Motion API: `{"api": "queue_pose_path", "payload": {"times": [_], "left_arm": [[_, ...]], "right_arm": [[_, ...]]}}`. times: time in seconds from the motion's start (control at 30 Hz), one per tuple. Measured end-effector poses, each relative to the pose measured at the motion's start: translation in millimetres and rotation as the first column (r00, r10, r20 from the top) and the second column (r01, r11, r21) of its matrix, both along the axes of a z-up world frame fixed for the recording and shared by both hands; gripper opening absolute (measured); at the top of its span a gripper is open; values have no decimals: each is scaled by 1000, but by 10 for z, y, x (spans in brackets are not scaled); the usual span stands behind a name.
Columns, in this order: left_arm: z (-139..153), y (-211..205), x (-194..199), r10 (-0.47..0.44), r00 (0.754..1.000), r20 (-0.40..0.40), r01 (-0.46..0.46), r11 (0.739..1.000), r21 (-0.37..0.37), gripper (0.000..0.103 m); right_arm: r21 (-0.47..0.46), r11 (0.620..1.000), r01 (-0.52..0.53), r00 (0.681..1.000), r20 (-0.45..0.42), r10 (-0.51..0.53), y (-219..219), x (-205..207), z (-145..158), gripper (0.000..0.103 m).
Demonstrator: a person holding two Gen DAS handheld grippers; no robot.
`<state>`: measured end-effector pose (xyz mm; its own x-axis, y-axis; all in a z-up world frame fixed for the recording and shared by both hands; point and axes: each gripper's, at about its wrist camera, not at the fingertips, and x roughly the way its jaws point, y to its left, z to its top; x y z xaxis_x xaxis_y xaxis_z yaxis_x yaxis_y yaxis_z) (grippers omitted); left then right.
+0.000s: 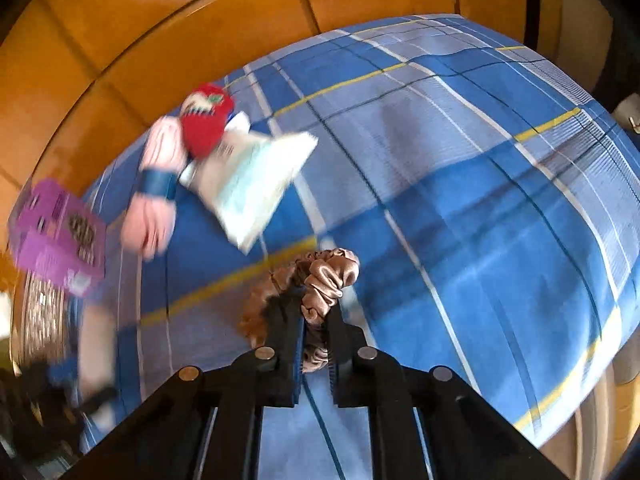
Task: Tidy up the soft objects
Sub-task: 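Grasp the brown satin scrunchie with the right tool while left tool carries sponge, then release the white sponge into the gold tray with the left tool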
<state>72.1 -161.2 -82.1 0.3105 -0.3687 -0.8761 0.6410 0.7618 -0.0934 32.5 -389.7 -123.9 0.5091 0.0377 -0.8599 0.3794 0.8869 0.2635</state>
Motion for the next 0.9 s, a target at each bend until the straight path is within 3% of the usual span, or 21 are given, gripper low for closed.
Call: {"api": "queue_pose_path", "payload": {"times": [0.23,0.3,0.4,0.47,0.63,0.77,0.9], "left_arm": [[705,-450,562,2,999,48,2,996,-89,55],[907,-603,910,39,997,63,-32,994,-100,56],[1147,-457,1380,144,986,83,-135,985,-106,56],[1275,-258,1615,214,972,97,-203,972,-114,56],[1530,680,1924,405,902,152,-389,913,-122,56],[1522,1570,1733,507,844,176,-491,862,-130,56],[1351,2372,1298,583,796,162,-567,812,-139,56]], "right_arm": [[-65,995,-75,997,-8,75,124,-155,-3,10],[-84,993,-88,996,-10,88,135,-123,-13,10],[-101,990,-102,995,1,103,149,-152,-17,10],[-102,989,-105,994,13,107,142,-160,-30,10],[-117,986,-122,992,27,126,167,-204,-22,10],[-141,983,-121,991,31,127,187,-189,-25,10],[-175,977,-120,992,24,126,241,-189,-22,11]]}}
